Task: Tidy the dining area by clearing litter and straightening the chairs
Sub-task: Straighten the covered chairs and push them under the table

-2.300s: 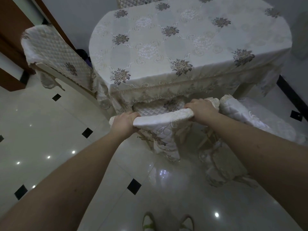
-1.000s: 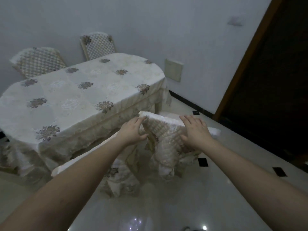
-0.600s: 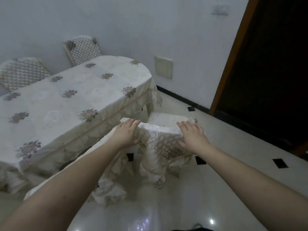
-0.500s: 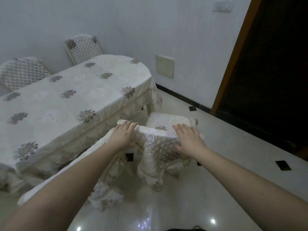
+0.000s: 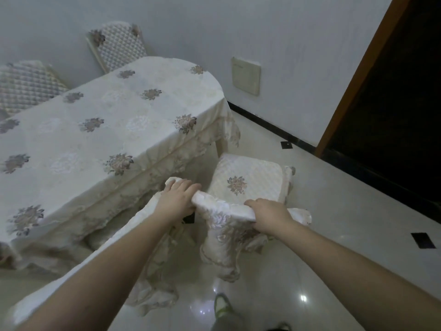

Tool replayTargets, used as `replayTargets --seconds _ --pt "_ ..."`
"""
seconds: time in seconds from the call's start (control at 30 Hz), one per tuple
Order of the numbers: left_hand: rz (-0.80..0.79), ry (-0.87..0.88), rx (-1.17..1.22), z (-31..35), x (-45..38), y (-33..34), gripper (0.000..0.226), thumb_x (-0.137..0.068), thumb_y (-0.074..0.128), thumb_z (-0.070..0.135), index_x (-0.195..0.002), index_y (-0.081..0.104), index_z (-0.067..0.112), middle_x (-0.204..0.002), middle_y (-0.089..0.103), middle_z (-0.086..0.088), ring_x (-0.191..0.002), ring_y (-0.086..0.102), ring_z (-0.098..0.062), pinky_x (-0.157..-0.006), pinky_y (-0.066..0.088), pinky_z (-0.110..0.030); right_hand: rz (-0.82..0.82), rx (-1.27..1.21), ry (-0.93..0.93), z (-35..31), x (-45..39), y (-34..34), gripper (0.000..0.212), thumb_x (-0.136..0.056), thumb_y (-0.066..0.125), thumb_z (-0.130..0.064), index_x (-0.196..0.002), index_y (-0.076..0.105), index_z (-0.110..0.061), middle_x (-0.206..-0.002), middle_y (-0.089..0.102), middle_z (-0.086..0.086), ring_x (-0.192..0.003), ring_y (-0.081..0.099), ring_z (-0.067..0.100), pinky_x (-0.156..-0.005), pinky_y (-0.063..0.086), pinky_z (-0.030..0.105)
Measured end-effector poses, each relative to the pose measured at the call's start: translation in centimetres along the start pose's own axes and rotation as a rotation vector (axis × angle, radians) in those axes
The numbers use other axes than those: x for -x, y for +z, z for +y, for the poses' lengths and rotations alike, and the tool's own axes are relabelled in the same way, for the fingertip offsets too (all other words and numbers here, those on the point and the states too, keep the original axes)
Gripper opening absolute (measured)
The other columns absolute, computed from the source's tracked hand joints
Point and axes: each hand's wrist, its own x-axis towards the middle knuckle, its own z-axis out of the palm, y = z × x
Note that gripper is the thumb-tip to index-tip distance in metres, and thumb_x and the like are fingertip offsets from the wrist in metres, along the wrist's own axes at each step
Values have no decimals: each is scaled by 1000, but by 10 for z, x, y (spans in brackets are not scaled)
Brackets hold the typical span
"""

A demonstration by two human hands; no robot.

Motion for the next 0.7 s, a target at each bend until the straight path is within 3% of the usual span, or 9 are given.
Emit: replayTargets --seconds 0.13,0.2,0.27,0.33,0.43,0.7 --pt "-26 116 65 -20 -30 -1 52 -61 63 53 -103 67 22 -104 67 -1 -101 62 -27 -99 39 -47 62 17 17 -4 2 4 49 -83 59 -31 -130 44 -35 -116 60 -1 -101 60 26 -80 47 35" --pt "-35 245 87 -25 -41 1 38 -59 69 45 -91 69 23 -88 68 3 -85 66 -24 -83 48 -37 140 -19 11 -2 5 8 51 -83 60 -34 -132 44 -34 -117 62 -2 -102 60 26 -81 46 35" --pt "-69 323 109 -29 -47 3 31 -57 77 33 -85 67 23 -77 66 4 -72 65 -23 -66 49 -31 221 -69 -27 -2 7 15 55 -79 65 -32 -132 49 -30 -115 64 -1 -101 62 27 -81 46 36" --pt "-86 360 109 -35 -50 8 31 -59 75 35 -85 65 23 -73 64 4 -66 63 -22 -56 48 -30 249 -86 -35 0 5 20 58 -71 73 -32 -126 56 -27 -107 68 2 -93 65 29 -75 48 36" --pt "-94 358 113 -39 -55 13 32 -64 69 42 -90 64 24 -75 64 4 -69 63 -22 -56 49 -33 224 -80 5 2 0 20 48 -72 70 -36 -119 60 -27 -100 69 2 -89 66 29 -69 49 35" --pt "-161 251 119 -28 -61 8 26 -66 61 35 -87 66 20 -79 66 3 -72 65 -23 -63 49 -34 118 -46 -46 14 -7 8 36 -83 55 -40 -118 54 -31 -111 64 -4 -102 59 23 -73 46 34"
